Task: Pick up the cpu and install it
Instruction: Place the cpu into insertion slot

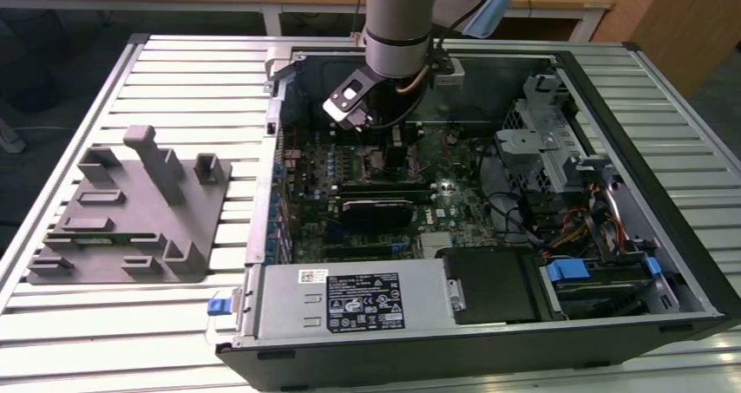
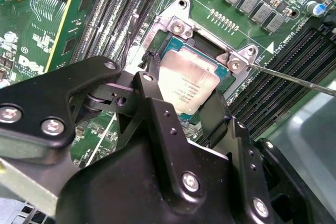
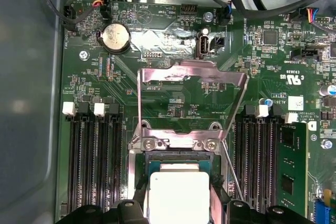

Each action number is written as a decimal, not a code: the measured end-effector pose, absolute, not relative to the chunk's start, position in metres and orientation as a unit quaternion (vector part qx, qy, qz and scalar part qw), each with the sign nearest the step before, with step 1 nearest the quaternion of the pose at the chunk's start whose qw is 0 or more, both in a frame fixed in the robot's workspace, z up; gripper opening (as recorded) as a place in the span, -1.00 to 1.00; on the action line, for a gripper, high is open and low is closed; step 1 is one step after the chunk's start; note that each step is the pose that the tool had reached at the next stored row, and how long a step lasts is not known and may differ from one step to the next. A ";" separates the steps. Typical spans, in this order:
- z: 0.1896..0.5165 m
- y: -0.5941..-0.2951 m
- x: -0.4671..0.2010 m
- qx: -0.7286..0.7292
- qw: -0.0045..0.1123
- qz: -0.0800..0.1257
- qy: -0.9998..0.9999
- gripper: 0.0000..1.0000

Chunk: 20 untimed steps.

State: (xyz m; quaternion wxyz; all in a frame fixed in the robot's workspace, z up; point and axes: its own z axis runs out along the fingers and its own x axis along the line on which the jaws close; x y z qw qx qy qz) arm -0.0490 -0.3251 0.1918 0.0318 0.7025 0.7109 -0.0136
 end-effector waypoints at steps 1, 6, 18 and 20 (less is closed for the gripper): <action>0.192 -0.325 -0.049 0.702 0.032 -0.014 0.711 0.09; 0.191 -0.325 -0.047 0.704 0.032 -0.014 0.709 0.09; 0.191 -0.325 -0.045 0.707 0.032 -0.014 0.707 0.09; 0.191 -0.325 -0.045 0.707 0.032 -0.014 0.707 0.09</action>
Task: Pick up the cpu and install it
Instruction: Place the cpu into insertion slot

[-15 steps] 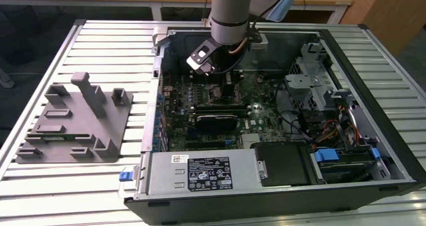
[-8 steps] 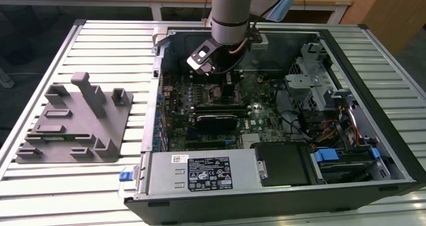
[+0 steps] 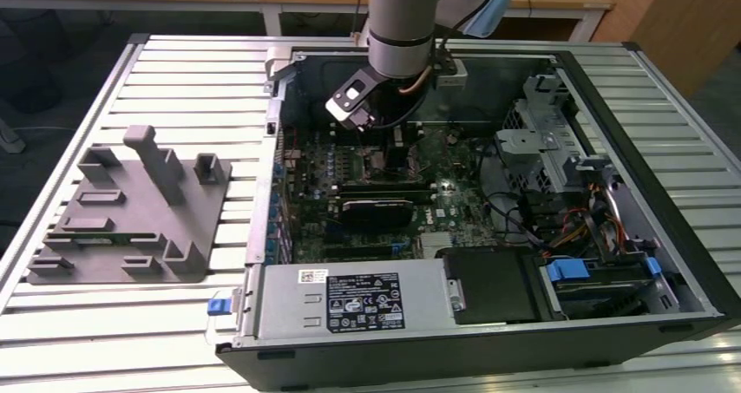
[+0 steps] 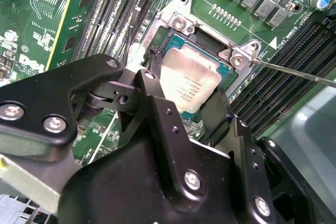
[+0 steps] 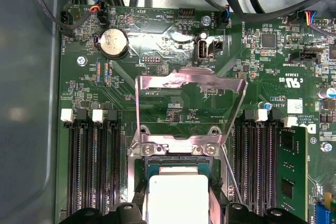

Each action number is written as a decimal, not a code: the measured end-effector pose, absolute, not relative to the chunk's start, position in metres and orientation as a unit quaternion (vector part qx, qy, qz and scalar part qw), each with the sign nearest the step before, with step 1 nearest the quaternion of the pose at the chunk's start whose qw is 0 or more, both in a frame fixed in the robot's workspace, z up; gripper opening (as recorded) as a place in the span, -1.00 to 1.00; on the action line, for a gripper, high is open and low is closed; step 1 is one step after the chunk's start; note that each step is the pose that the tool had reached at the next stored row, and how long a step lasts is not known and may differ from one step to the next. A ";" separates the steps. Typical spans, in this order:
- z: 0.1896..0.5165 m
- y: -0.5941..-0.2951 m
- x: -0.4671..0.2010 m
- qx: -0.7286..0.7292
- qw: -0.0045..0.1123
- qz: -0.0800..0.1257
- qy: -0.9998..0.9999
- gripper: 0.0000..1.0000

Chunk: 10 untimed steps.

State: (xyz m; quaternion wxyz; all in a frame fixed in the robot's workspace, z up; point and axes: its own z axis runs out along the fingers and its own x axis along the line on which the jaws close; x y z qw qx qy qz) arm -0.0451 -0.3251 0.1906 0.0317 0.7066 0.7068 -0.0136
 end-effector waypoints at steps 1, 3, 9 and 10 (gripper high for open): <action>0.191 -0.325 -0.045 0.707 0.032 -0.014 0.707 0.09; 0.191 -0.325 -0.045 0.707 0.032 -0.014 0.707 0.09; 0.191 -0.325 -0.044 0.707 0.032 -0.014 0.707 0.09; 0.191 -0.325 -0.044 0.707 0.032 -0.014 0.707 0.09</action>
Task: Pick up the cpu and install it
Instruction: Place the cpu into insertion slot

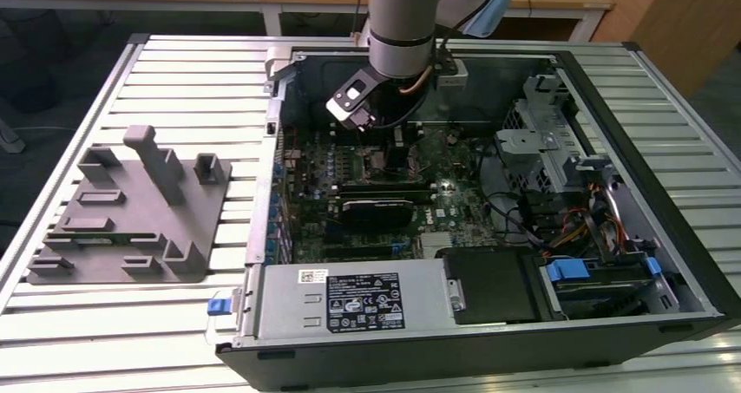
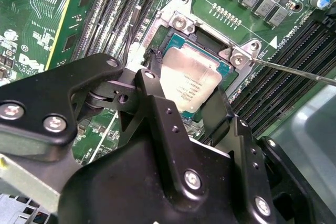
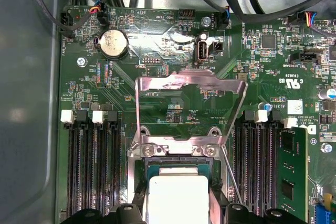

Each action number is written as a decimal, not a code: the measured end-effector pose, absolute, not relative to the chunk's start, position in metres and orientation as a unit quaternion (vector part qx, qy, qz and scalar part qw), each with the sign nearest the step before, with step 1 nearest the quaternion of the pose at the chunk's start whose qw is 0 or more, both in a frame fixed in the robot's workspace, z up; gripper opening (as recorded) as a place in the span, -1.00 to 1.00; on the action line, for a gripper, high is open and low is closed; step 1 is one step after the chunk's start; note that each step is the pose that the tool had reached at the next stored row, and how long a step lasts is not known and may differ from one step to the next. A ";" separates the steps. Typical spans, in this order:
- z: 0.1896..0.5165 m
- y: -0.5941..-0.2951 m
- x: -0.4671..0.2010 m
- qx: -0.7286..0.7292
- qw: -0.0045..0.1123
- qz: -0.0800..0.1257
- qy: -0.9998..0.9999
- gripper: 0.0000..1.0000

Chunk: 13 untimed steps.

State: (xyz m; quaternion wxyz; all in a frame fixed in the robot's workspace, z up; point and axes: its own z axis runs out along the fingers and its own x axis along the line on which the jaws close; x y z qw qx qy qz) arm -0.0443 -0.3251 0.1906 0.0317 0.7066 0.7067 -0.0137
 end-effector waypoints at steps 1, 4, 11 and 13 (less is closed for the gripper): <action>0.191 -0.325 -0.044 0.707 0.032 -0.014 0.707 0.09; 0.191 -0.325 -0.044 0.707 0.032 -0.014 0.707 0.09; 0.191 -0.325 -0.044 0.707 0.032 -0.013 0.707 0.09; 0.192 -0.325 -0.044 0.707 0.032 -0.013 0.707 0.09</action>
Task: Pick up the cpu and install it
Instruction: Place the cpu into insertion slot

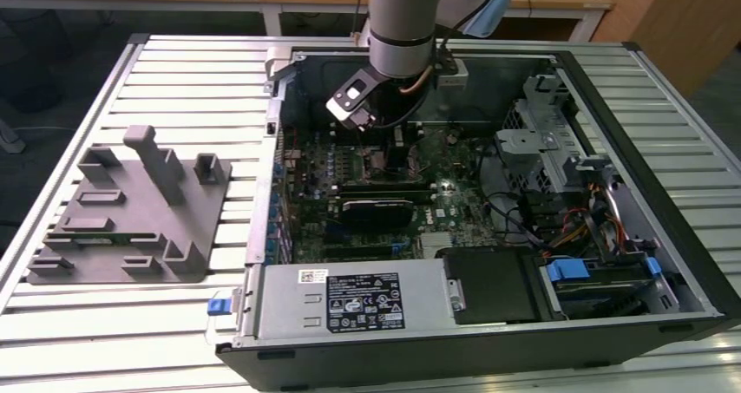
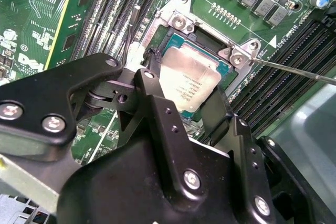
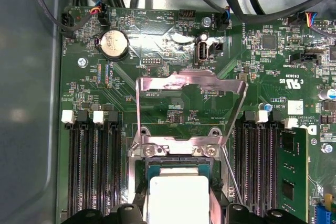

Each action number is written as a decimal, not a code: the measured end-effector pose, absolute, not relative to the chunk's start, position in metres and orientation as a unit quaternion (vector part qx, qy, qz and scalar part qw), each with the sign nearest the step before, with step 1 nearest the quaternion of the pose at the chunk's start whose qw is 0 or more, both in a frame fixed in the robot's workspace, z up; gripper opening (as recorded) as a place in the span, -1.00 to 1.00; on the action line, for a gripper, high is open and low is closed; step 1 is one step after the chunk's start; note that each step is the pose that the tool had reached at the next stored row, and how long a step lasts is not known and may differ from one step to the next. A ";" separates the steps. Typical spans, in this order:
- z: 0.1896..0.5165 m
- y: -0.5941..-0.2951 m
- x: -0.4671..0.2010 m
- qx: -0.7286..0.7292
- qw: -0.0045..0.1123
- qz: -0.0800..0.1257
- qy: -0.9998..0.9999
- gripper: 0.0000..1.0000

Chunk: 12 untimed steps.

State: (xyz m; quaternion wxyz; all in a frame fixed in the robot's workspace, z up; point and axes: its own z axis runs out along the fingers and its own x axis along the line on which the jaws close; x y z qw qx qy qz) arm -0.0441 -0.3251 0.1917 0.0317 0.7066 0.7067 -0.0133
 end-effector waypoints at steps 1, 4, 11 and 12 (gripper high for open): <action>0.192 -0.325 -0.044 0.707 0.032 -0.013 0.707 0.09; 0.193 -0.325 -0.044 0.707 0.032 -0.013 0.707 0.09; 0.193 -0.325 -0.044 0.707 0.032 -0.014 0.707 0.09; 0.192 -0.325 -0.044 0.707 0.032 -0.014 0.707 0.09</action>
